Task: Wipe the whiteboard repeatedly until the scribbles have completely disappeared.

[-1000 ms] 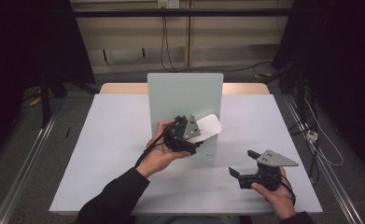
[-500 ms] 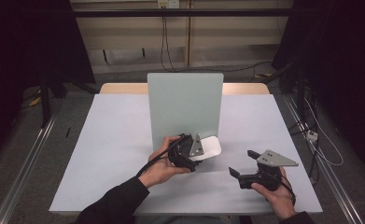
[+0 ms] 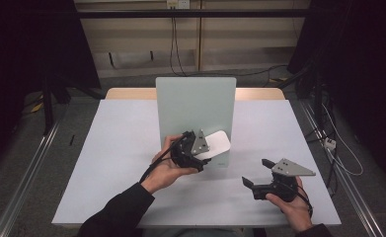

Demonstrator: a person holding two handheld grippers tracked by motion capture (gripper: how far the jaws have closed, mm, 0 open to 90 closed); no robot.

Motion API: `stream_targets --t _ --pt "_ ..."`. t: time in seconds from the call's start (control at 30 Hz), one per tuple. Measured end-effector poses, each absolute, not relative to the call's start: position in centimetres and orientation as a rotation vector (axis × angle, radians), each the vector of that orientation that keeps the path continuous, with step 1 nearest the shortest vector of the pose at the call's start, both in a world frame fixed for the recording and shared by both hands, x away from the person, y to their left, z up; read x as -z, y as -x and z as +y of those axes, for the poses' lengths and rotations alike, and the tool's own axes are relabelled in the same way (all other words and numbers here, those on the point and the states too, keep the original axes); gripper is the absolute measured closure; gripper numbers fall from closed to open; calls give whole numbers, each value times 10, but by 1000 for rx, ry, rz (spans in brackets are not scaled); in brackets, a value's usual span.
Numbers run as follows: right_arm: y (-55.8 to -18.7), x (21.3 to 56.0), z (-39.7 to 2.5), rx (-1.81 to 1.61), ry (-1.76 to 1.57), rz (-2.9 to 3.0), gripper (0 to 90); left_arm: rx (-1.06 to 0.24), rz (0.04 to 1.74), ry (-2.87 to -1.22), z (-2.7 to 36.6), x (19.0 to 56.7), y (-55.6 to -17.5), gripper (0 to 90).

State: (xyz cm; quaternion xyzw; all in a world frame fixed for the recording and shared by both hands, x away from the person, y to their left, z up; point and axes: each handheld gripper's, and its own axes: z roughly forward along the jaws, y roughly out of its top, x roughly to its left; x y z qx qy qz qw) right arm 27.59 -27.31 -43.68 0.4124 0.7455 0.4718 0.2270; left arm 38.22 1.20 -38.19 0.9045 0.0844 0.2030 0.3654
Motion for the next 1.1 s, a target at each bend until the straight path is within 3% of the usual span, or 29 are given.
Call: stream_targets --t 0.3,0.5,1.1 --pt "-276 437 -273 -1302 -1136 2055 49 -522 247 -2282 19 379 -384 312" --pt "-277 438 -273 -1305 -1139 2060 49 -425 257 -2316 25 386 -381 312" --pt "-279 437 -271 -1307 -1132 2064 49 -562 352 -2167 58 356 -393 312"
